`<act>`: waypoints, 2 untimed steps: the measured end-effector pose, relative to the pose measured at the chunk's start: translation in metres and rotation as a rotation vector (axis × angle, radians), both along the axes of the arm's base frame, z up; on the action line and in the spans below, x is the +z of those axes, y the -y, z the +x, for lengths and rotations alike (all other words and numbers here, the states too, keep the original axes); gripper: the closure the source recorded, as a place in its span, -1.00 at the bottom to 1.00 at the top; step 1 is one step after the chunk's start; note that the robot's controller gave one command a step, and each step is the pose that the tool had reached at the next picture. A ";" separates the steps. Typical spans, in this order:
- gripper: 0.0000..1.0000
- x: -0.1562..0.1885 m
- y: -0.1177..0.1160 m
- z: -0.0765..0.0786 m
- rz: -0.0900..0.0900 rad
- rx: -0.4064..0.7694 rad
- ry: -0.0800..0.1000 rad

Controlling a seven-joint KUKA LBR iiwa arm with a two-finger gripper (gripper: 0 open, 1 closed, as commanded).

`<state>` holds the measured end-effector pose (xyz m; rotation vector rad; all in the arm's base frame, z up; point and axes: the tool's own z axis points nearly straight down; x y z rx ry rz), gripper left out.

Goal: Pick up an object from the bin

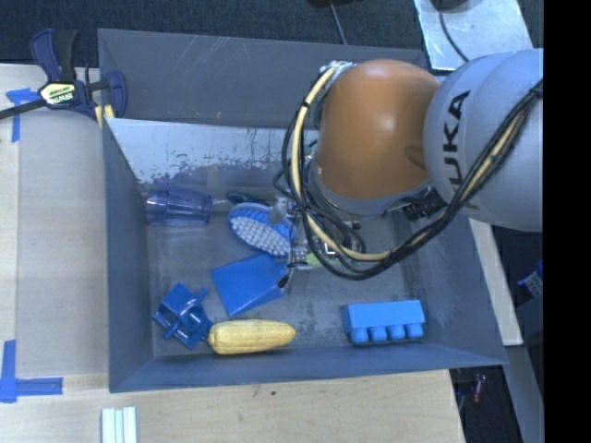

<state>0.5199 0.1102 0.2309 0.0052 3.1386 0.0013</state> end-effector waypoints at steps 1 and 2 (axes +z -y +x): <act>-1.00 0.000 0.000 0.000 0.000 0.000 0.000; -1.00 -0.057 0.006 0.006 0.001 -0.195 0.000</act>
Offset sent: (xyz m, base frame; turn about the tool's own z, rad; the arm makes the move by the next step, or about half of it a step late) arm 0.0061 -0.0059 -0.0601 0.2063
